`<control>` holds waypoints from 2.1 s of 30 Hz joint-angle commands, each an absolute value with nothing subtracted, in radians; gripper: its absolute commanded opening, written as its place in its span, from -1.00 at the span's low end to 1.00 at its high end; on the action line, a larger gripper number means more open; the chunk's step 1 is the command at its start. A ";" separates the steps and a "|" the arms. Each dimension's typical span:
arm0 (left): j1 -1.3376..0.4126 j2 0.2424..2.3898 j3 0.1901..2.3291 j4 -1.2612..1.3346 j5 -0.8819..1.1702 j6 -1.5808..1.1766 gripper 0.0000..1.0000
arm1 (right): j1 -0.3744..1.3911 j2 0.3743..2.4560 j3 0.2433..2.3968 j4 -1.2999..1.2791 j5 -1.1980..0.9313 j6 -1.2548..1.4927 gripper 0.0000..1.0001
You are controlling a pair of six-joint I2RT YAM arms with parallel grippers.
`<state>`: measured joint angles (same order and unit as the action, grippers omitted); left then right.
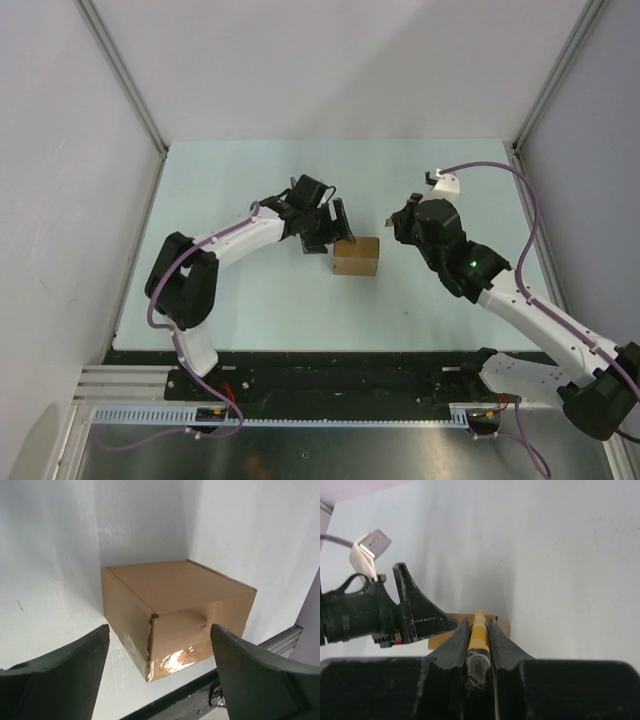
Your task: Unpack the express box
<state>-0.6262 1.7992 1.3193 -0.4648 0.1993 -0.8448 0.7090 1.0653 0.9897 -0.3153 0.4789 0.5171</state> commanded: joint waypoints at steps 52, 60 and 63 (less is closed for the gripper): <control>-0.485 1.910 1.502 -0.411 0.505 -0.474 0.60 | 0.614 1.315 0.862 0.003 0.207 0.235 -1.00; -0.469 1.979 1.563 -0.408 0.578 -0.480 0.59 | 0.643 1.155 0.864 -0.089 -0.064 0.150 -1.00; -0.463 1.982 1.568 -0.408 0.583 -0.476 0.54 | 0.669 1.154 0.862 -0.075 -0.077 0.141 -1.00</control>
